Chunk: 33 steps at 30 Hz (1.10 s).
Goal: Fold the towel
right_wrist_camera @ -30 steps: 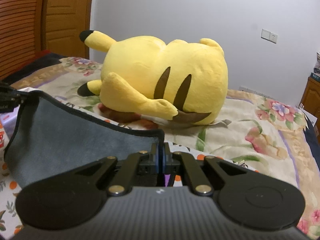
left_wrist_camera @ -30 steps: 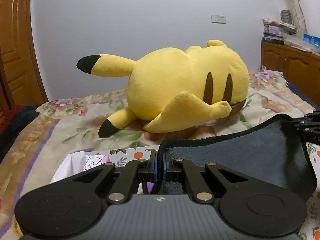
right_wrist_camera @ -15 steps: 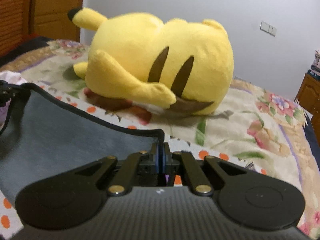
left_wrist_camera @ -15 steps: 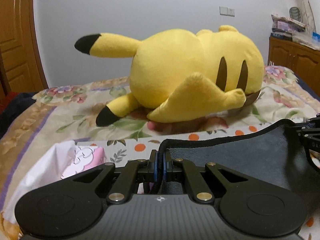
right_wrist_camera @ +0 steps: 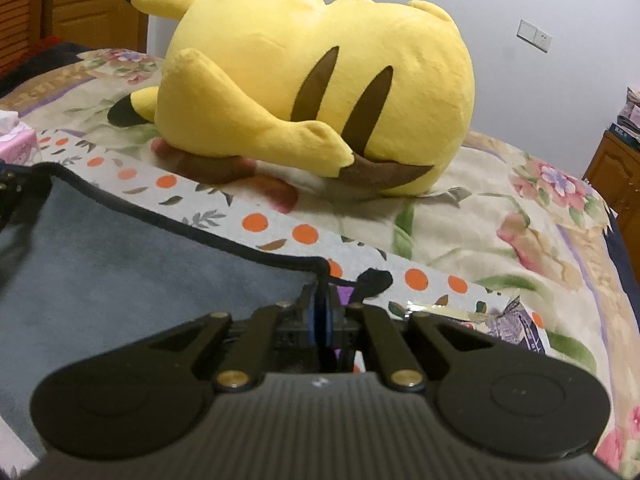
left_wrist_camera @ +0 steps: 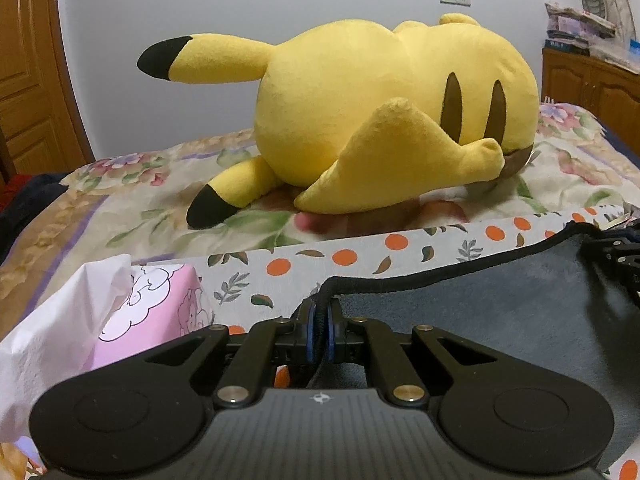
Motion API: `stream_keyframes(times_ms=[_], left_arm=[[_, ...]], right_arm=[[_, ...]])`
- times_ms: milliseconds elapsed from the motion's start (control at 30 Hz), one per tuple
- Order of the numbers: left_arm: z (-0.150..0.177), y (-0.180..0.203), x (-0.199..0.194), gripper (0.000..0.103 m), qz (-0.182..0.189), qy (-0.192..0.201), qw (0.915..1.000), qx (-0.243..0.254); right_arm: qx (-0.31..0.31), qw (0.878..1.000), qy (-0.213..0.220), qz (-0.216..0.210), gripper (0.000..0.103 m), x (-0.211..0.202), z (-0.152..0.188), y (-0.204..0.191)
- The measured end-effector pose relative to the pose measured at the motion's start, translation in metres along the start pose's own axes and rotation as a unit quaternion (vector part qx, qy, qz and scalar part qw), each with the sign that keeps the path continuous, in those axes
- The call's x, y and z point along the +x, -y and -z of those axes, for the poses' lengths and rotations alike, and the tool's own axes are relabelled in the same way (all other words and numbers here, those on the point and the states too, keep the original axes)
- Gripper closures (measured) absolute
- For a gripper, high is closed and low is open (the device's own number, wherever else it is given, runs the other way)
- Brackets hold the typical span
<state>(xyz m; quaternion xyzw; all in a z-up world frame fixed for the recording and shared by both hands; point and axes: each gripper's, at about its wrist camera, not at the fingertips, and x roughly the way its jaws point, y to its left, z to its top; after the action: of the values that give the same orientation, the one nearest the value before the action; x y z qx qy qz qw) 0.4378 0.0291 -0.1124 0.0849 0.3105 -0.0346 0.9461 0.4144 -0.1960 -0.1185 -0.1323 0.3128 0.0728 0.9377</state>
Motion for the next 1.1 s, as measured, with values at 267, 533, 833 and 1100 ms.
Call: stream_keyframes(times_ms=[267,533,833,1100], left_arm=[[0.004,-0.001,-0.006,0.057,-0.001,-0.009,0.9999,-0.005],[0.009,0.007,-0.032,0.037,0.013,-0.021,0.9997,-0.005],[0.017,0.021,-0.075,0.016,0.024,-0.024,0.9994,0.002],[0.019,0.03,-0.111,0.012,0.04,-0.032,0.9987,-0.006]], right_arm=[[0.017,1.0,0.01,-0.01,0.051,-0.011,0.002,0.003],[0.048,0.998,0.014,-0.039,0.043,-0.037,0.013,-0.001],[0.053,0.997,0.013,-0.054,0.019,-0.076,0.032,-0.01],[0.064,0.996,0.024,-0.055,0.003,-0.111,0.037,-0.01]])
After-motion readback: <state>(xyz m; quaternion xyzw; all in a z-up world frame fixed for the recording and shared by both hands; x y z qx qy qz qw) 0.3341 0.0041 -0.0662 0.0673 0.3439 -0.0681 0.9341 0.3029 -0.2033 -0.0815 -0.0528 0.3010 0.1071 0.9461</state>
